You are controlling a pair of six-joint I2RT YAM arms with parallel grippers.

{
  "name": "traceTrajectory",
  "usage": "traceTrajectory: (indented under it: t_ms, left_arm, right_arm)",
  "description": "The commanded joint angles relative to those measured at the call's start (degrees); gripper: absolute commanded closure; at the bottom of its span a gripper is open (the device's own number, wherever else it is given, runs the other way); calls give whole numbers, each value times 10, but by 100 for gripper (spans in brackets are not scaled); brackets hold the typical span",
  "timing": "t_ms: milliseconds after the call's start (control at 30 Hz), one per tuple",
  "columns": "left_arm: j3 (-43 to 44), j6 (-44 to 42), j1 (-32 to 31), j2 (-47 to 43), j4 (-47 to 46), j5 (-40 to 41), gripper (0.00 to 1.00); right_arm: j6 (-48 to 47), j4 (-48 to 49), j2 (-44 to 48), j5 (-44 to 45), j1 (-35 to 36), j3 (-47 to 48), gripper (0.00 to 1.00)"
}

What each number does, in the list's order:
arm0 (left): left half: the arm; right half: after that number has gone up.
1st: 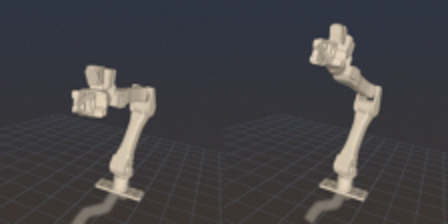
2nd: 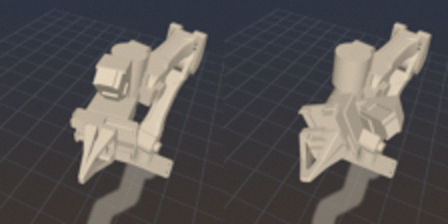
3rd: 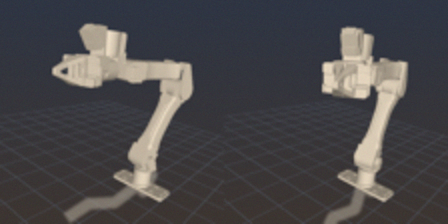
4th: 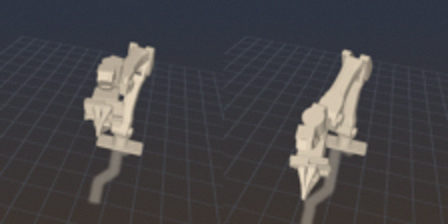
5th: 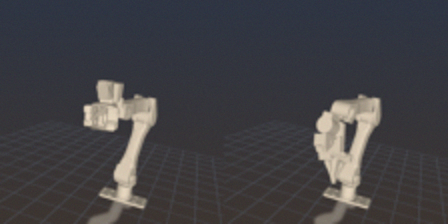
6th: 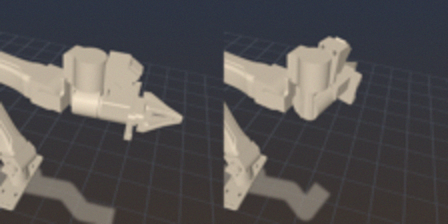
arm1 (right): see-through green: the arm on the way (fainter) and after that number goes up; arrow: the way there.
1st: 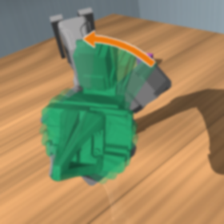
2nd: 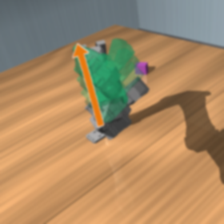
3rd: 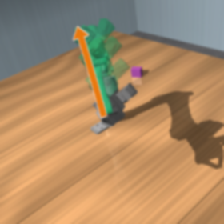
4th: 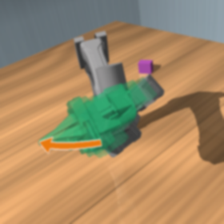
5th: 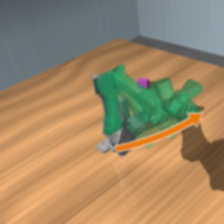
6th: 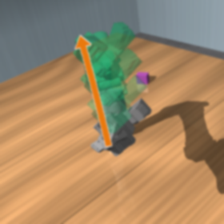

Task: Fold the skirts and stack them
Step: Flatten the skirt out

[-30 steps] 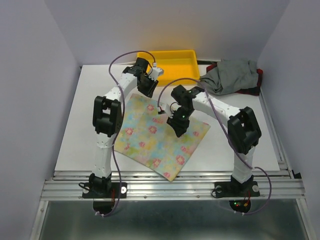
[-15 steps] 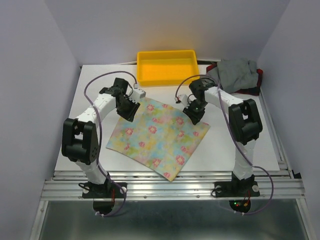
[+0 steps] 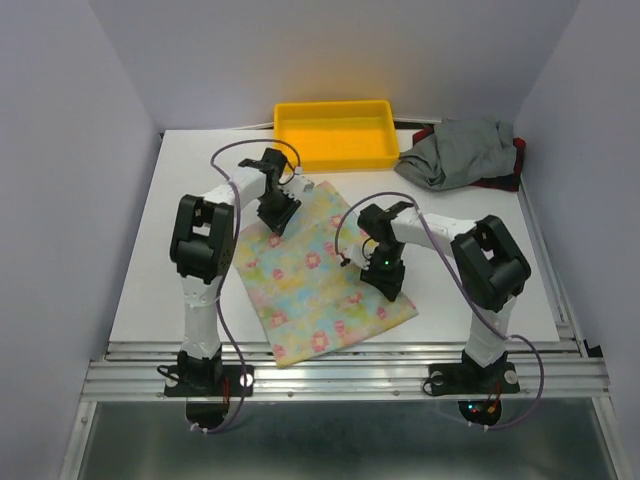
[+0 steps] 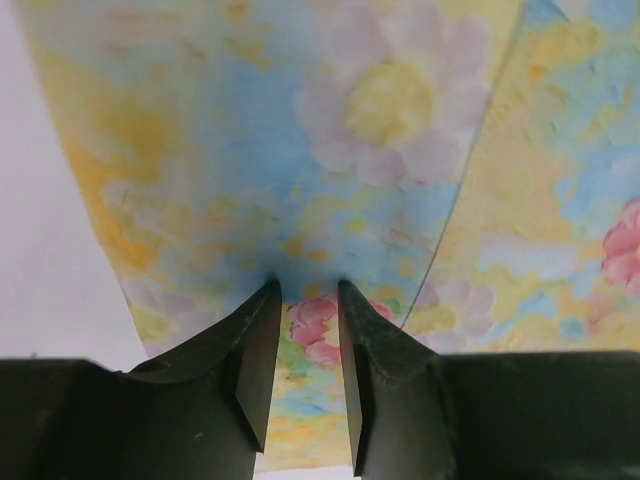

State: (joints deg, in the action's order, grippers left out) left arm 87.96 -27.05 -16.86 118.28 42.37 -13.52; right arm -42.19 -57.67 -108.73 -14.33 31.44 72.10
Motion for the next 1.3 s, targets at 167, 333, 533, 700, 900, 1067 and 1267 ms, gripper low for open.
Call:
traceTrajectory:
  t_ms: [167, 333, 533, 700, 900, 1067, 1267]
  left_arm:
    - [206, -36, -112, 125, 1, -79, 60]
    - [158, -50, -104, 41, -18, -104, 59]
    - [142, -69, -28, -76, 9, -165, 54]
    - [149, -114, 8, -134, 9, -180, 49]
    - [203, -198, 17, -69, 39, -151, 57]
    - [258, -239, 22, -13, 49, -151, 63]
    - [258, -267, 22, 9, 26, -131, 64]
  right_arm:
    - [64, -60, -16, -245, 72, 11, 65]
    - [45, -80, 62, -209, 57, 39, 64]
    - [11, -93, 111, -203, -92, 120, 50]
    - [46, -17, 41, -114, -132, 235, 48]
    - [63, 32, -117, -24, -138, 397, 55]
    - [31, 61, -185, -1, -138, 441, 54]
    - [-2, 90, -217, 12, -138, 423, 54]
